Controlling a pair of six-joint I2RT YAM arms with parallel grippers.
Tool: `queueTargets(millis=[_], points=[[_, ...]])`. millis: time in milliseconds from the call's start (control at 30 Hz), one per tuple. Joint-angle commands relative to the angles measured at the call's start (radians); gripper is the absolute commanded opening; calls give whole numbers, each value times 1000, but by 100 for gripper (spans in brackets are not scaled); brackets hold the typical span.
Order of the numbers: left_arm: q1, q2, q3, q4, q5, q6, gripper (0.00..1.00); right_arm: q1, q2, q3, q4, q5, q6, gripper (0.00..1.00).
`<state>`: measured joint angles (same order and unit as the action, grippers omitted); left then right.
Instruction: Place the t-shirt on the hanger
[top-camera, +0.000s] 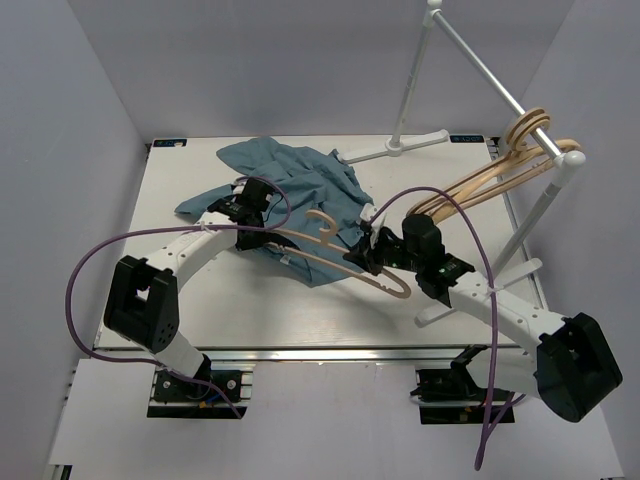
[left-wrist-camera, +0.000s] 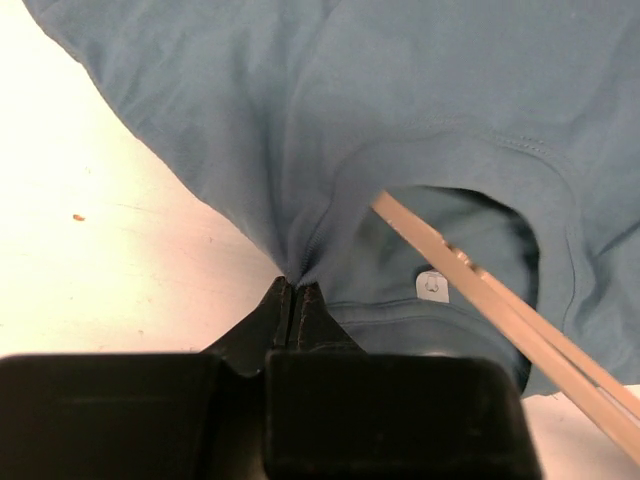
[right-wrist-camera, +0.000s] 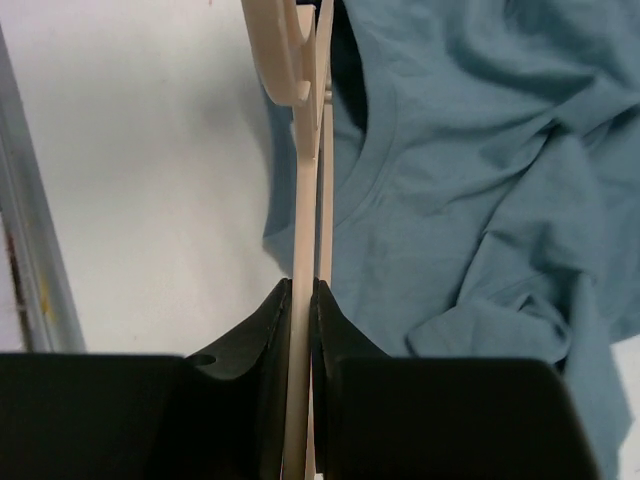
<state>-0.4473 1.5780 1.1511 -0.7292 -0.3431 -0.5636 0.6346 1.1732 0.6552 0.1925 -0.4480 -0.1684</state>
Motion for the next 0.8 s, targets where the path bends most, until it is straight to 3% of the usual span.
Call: queueTargets(millis=[0, 200, 500, 767], points=[[1, -33, 59, -32, -2, -22, 0, 5, -41, -15, 195, 23, -36, 0], [1, -32, 99, -52, 13, -38, 0, 10, 28, -25, 271, -92, -57, 0], [1, -38, 185, -137, -71, -84, 0, 23, 83, -65, 350, -126, -209, 0], [1, -79, 182, -148, -86, -61, 0, 22, 92, 23, 185, -164, -315, 0]])
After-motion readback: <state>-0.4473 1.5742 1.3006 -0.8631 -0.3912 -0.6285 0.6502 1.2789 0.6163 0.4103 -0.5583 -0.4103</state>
